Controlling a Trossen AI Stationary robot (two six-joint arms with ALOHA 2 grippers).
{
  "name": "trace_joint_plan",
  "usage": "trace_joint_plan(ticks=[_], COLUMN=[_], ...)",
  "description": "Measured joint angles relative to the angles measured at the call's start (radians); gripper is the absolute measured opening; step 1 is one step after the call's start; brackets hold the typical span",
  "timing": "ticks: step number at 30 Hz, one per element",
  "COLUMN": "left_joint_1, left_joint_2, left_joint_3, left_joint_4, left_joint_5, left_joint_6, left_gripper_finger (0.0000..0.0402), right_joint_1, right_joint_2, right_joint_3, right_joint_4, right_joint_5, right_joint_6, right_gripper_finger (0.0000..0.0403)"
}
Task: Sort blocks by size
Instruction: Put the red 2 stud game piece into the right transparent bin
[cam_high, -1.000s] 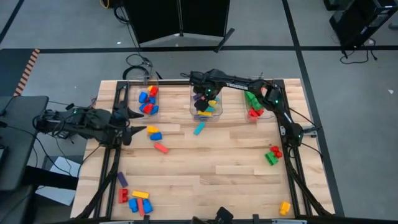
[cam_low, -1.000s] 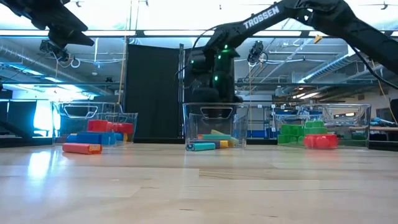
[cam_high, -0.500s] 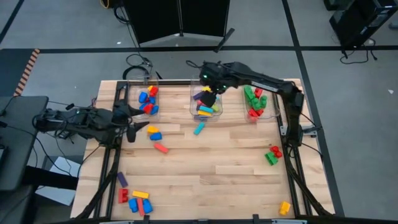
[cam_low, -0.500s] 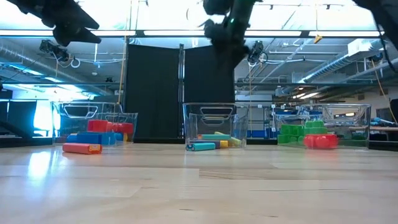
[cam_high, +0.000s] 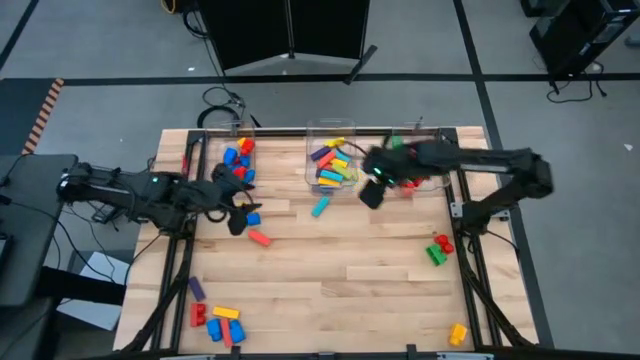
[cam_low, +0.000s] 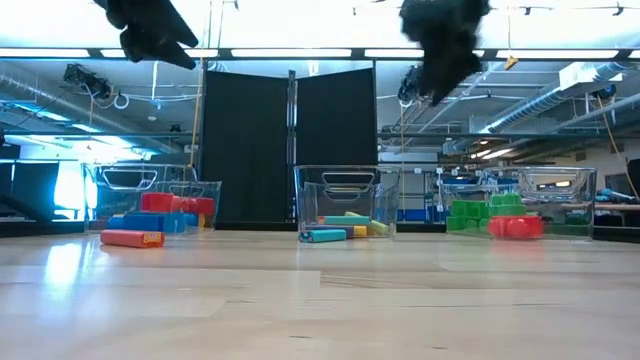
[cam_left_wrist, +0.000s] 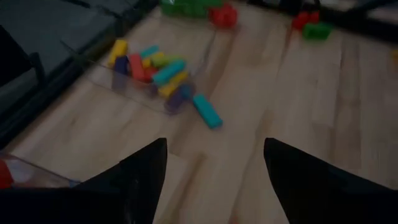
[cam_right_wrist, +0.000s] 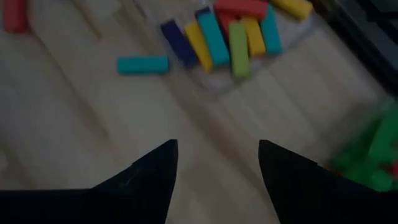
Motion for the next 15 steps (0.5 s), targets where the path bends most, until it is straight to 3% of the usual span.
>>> trace_joint_plan(ticks=[4, 11, 15], left_joint_1=[-0.052, -0.131, -0.256], left_joint_2=[0.120, 0.334, 0.389], left_joint_3=[0.108, 0.323, 0.341], left_joint_4=[-0.145, -0.564, -0.619], left_joint_5=[0.007, 0.151, 0.207], left_joint_6=[-0.130, -0.713, -0.913], left_gripper_finger=[0.0275, 0.0275, 0.0275], right_joint_1=[0.113, 0.305, 0.386], right_joint_2=[-0.149, -0.318, -0.332], right_joint_3=[-0.144, -0.328, -0.376], right_joint_4=[-0.012, -0.011, -0.009], right_joint_5=[0.040, 0.058, 0.067], right_joint_6=[0.162, 0.435, 0.507], right_gripper_finger=[0.0233, 0.0233, 0.0233])
